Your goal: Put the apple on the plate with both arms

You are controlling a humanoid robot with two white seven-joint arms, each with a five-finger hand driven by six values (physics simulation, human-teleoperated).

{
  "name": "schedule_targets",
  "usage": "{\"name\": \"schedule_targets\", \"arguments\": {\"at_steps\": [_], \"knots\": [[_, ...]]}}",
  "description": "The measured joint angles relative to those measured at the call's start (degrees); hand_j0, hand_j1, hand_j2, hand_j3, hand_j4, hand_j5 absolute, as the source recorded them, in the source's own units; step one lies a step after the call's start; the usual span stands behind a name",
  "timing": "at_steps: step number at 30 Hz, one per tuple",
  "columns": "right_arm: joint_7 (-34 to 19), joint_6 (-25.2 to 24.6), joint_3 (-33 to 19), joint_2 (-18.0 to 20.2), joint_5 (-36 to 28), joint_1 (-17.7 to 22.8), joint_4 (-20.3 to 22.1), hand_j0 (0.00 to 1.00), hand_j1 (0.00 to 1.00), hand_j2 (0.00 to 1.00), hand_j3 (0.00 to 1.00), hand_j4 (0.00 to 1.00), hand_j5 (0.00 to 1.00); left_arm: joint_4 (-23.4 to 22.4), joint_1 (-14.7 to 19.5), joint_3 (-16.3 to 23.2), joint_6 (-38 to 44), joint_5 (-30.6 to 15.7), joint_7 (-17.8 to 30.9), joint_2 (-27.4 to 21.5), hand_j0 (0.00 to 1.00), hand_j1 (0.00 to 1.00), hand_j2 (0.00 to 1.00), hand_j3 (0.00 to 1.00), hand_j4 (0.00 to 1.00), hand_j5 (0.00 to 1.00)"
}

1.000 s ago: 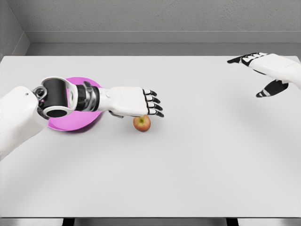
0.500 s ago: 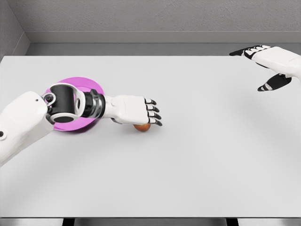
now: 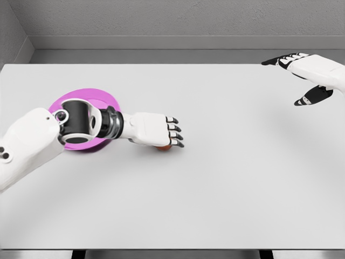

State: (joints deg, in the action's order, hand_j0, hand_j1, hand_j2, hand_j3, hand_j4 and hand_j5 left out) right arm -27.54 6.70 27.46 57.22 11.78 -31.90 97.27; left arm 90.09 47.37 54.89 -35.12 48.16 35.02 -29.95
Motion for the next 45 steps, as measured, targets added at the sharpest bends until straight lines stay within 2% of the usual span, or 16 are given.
{"name": "schedule_targets", "arguments": {"at_steps": [15,17,19,27,29,32,35,39,45], "knots": [[0.0,0.0,0.1,-0.1,0.1,0.1,0.2,1.0,1.0,1.0,1.0,1.0,1.0,-1.9,-0.1,0.5,0.0,5.0,0.0,2.2,0.99,0.99,0.99,0.99,0.99,0.99],[0.0,0.0,0.1,-0.1,0.1,0.1,0.2,1.0,1.0,1.0,1.0,1.0,1.0,-2.0,-0.1,0.5,0.0,5.3,0.0,2.3,0.79,0.79,0.79,0.79,0.79,0.79],[0.0,0.0,0.1,-0.1,0.1,0.1,0.2,1.0,1.0,1.0,1.0,1.0,1.0,-2.0,-0.1,0.5,0.0,5.5,0.0,2.3,0.68,0.68,0.68,0.68,0.68,0.68],[0.0,0.0,0.1,-0.1,0.1,0.1,0.2,1.0,1.0,1.0,1.0,1.0,1.0,-1.9,-0.1,0.8,0.1,5.5,-0.1,2.2,0.49,0.49,0.49,0.49,0.49,0.49],[0.0,0.0,0.1,-0.1,0.1,0.1,0.2,1.0,1.0,1.0,1.0,1.0,1.0,-1.9,-0.1,0.8,0.2,5.8,-0.1,2.2,0.4,0.4,0.4,0.4,0.4,0.4],[0.0,0.0,0.1,-0.1,0.1,0.1,0.2,1.0,1.0,1.0,1.0,1.0,1.0,-1.8,-0.1,0.8,0.2,5.9,-0.1,2.1,0.35,0.35,0.35,0.35,0.35,0.35],[0.0,0.0,0.1,-0.1,0.1,0.1,0.2,1.0,1.0,1.0,1.0,1.0,1.0,-1.7,1.0,0.5,0.0,4.8,0.0,1.9,0.35,0.35,0.35,0.35,0.35,0.35],[0.0,0.0,0.1,0.0,0.1,0.2,0.2,1.0,1.0,1.0,1.0,1.0,1.0,-1.5,1.8,-0.2,0.0,-1.1,0.0,0.7,0.35,0.35,0.35,0.35,0.35,0.35],[0.0,0.0,0.2,0.0,0.1,0.2,0.2,1.0,1.0,1.0,1.0,1.0,1.0,-1.4,1.4,-4.4,0.0,-10.6,0.0,-5.4,0.36,0.36,0.36,0.36,0.36,0.36]]}}
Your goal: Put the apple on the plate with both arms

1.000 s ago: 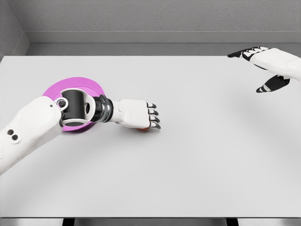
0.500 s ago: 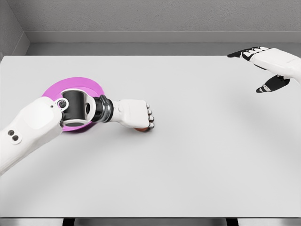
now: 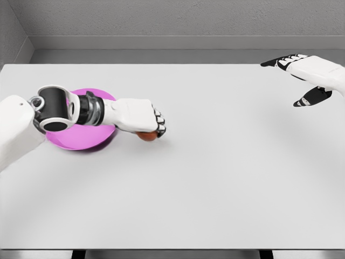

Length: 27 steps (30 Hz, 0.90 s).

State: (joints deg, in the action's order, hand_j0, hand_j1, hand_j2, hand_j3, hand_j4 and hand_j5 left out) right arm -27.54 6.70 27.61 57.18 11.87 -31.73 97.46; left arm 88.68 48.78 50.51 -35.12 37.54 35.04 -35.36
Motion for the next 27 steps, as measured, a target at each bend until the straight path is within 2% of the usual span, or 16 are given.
{"name": "schedule_targets", "arguments": {"at_steps": [3,6,9,15,16,17,24,27], "knots": [[0.0,0.0,0.0,0.0,0.0,0.0,0.0,1.0,1.0,1.0,1.0,1.0,1.0,0.0,0.0,-2.5,0.0,-2.7,0.0,-3.9,0.36,0.36,0.36,0.36,0.36,0.36],[0.0,0.0,0.0,0.0,0.0,0.0,0.0,1.0,1.0,1.0,1.0,1.0,1.0,-0.2,-0.3,-3.7,0.0,-3.5,0.0,-7.0,0.37,0.37,0.37,0.37,0.37,0.37],[0.0,0.0,0.0,0.0,0.0,-0.1,0.0,1.0,1.0,1.0,1.0,1.0,1.0,-1.2,-0.4,-4.6,0.0,-2.4,0.0,-9.0,0.38,0.38,0.38,0.38,0.38,0.38],[0.0,0.0,0.0,0.0,0.0,0.0,0.0,1.0,1.0,1.0,1.0,1.0,1.0,-5.2,-0.6,-5.1,-0.1,0.7,0.0,-9.9,0.4,0.4,0.4,0.4,0.4,0.4],[0.0,0.0,0.0,0.0,0.0,0.0,0.0,1.0,1.0,1.0,1.0,1.0,1.0,-5.5,-0.6,-5.1,0.0,0.8,0.0,-9.9,0.49,0.49,0.49,0.49,0.49,0.49],[0.0,0.0,0.0,0.0,0.0,0.0,0.0,1.0,1.0,1.0,1.0,1.0,1.0,-5.7,-0.6,-5.1,0.0,1.0,0.0,-10.0,1.0,1.0,1.0,1.0,1.0,1.0],[0.0,0.0,0.0,0.0,0.0,0.0,0.0,1.0,1.0,1.0,1.0,1.0,1.0,-7.2,-0.6,-5.1,0.0,1.7,0.0,-10.1,1.0,1.0,1.0,1.0,1.0,1.0],[0.0,0.0,0.0,0.0,0.0,0.0,0.0,1.0,1.0,1.0,1.0,1.0,1.0,-8.4,-0.8,-7.2,0.0,-1.0,0.0,-10.0,1.0,1.0,1.0,1.0,1.0,1.0]]}}
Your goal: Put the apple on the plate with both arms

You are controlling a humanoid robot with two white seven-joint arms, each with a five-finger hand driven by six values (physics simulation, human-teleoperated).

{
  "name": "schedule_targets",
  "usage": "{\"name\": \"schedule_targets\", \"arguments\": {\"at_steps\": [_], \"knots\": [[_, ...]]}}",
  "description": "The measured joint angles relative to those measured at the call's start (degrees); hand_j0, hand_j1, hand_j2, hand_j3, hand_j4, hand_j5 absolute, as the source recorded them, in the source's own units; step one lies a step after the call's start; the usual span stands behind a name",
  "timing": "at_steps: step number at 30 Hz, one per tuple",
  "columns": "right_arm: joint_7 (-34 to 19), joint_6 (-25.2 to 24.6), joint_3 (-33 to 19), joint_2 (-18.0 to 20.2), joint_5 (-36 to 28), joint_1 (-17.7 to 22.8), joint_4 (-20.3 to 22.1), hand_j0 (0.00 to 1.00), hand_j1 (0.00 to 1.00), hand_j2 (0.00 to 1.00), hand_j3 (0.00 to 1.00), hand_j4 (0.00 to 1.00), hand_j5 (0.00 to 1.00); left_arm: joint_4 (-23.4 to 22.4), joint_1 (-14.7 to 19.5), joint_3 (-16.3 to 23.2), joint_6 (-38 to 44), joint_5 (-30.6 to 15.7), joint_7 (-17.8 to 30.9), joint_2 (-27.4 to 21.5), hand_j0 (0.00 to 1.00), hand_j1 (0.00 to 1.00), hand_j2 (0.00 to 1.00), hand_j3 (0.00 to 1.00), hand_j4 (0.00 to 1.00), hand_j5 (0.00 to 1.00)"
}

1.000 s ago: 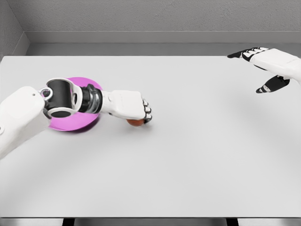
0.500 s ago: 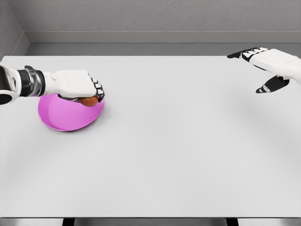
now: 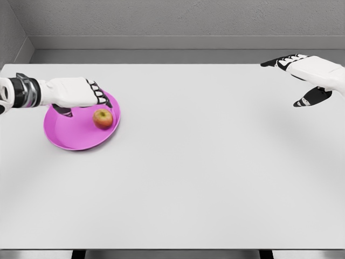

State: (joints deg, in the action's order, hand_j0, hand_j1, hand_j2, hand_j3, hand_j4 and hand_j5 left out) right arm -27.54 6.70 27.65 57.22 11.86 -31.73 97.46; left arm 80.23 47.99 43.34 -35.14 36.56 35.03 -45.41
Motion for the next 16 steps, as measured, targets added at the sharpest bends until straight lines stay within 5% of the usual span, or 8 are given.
{"name": "schedule_targets", "arguments": {"at_steps": [7,16], "knots": [[0.0,0.0,0.0,0.0,0.0,0.0,0.0,1.0,1.0,1.0,1.0,1.0,1.0,-4.5,-2.9,-5.8,0.0,-14.0,0.0,-0.7,1.0,1.0,1.0,1.0,1.0,1.0],[0.0,0.0,0.0,0.0,0.0,0.0,0.0,1.0,1.0,1.0,1.0,1.0,1.0,-5.5,-4.3,-8.1,0.0,-17.4,0.0,-1.7,1.0,1.0,1.0,1.0,1.0,1.0]]}}
